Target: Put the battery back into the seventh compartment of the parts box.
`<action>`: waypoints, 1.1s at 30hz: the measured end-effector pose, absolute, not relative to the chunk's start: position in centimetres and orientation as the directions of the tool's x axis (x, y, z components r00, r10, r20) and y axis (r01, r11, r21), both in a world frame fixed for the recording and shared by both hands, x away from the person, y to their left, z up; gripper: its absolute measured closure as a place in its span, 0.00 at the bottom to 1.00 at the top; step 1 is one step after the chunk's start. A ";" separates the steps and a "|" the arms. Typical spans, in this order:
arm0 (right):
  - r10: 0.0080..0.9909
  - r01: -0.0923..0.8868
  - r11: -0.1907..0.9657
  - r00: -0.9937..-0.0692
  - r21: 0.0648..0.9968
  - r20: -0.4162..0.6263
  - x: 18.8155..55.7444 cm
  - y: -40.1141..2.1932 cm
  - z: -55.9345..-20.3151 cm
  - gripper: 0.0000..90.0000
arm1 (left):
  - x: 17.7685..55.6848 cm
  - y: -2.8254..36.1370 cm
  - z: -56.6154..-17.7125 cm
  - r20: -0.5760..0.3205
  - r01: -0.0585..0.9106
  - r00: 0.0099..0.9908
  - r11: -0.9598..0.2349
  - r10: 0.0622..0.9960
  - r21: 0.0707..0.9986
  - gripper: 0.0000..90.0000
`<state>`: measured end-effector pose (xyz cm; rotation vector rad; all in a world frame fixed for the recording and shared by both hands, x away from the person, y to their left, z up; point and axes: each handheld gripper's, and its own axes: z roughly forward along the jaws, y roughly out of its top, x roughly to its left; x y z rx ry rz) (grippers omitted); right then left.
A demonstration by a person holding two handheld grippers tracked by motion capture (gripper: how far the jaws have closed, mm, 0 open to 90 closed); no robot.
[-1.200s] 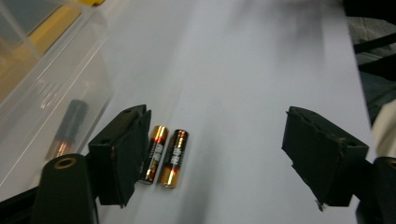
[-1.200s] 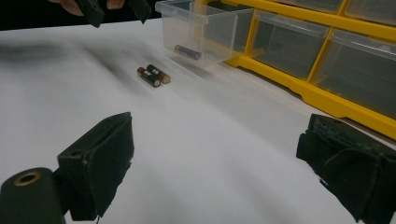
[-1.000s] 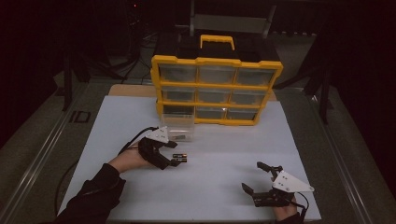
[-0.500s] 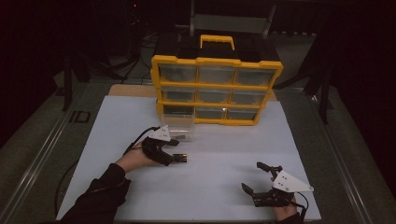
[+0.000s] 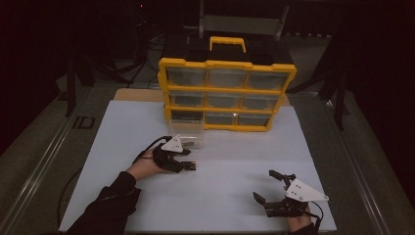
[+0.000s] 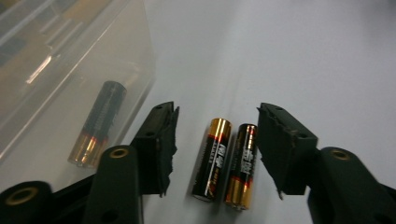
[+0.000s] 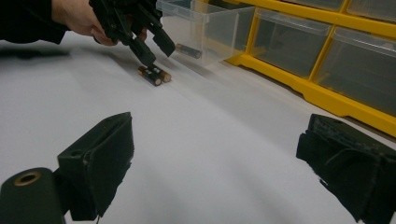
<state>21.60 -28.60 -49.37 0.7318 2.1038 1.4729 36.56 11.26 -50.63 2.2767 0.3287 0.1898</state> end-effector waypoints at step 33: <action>0.659 0.161 0.283 -0.749 0.946 -0.070 21.6 -28.7 -49.4 0.10 | 38.1 10.8 -52.1 0.053 0.151 0.966 -0.717 0.254 0.681 0.76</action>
